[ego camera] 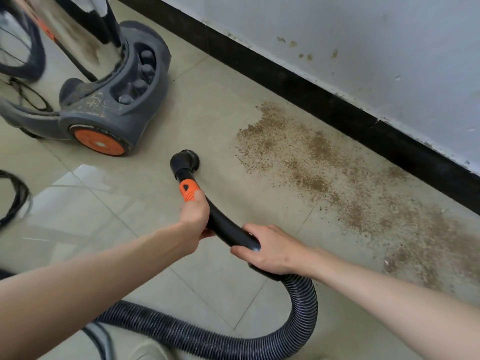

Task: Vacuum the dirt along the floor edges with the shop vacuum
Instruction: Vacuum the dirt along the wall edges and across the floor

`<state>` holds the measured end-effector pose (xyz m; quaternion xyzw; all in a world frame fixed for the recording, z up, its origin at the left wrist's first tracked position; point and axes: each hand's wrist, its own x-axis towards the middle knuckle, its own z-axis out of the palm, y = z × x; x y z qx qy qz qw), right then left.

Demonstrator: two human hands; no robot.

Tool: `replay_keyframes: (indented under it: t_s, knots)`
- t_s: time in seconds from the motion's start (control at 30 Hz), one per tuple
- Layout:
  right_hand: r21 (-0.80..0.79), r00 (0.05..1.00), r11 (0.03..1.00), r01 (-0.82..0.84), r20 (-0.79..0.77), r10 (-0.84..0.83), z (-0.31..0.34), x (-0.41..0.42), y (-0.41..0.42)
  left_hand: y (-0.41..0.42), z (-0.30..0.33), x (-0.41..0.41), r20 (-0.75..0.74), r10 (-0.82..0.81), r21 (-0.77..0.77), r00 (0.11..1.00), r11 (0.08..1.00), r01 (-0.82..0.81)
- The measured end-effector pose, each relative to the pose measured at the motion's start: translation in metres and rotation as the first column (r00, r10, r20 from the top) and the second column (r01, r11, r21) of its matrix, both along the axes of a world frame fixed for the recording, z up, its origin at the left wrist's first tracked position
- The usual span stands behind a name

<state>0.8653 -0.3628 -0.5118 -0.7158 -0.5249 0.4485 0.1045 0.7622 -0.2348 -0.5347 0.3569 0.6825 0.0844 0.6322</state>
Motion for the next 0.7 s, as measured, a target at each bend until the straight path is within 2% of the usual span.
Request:
replay_keyframes:
  t_s: [0.13, 0.33, 0.5, 0.7]
  knots:
    - [-0.013, 0.999, 0.999, 0.042, 0.008, -0.042, 0.001, -0.001, -0.033, -0.025, -0.003, 0.001, 0.037, -0.050, -0.077, 0.998, 0.996, 0.053]
    - [-0.011, 0.988, 0.988, 0.153, 0.026, -0.152, -0.002, 0.006, -0.059, -0.044, -0.002, 0.022, 0.043, -0.129, -0.089, 0.991, 0.987, 0.133]
    - [0.053, 0.971, 0.971, 0.233, 0.039, -0.235, 0.001, 0.029, -0.038, -0.021, 0.011, 0.049, 0.150, -0.195, -0.055, 0.969, 0.977, 0.205]
    - [0.083, 0.974, 0.977, 0.197, 0.100, -0.205, 0.001, 0.054, -0.005, 0.004, 0.018, 0.071, 0.200, -0.185, -0.006, 0.962, 0.982, 0.190]
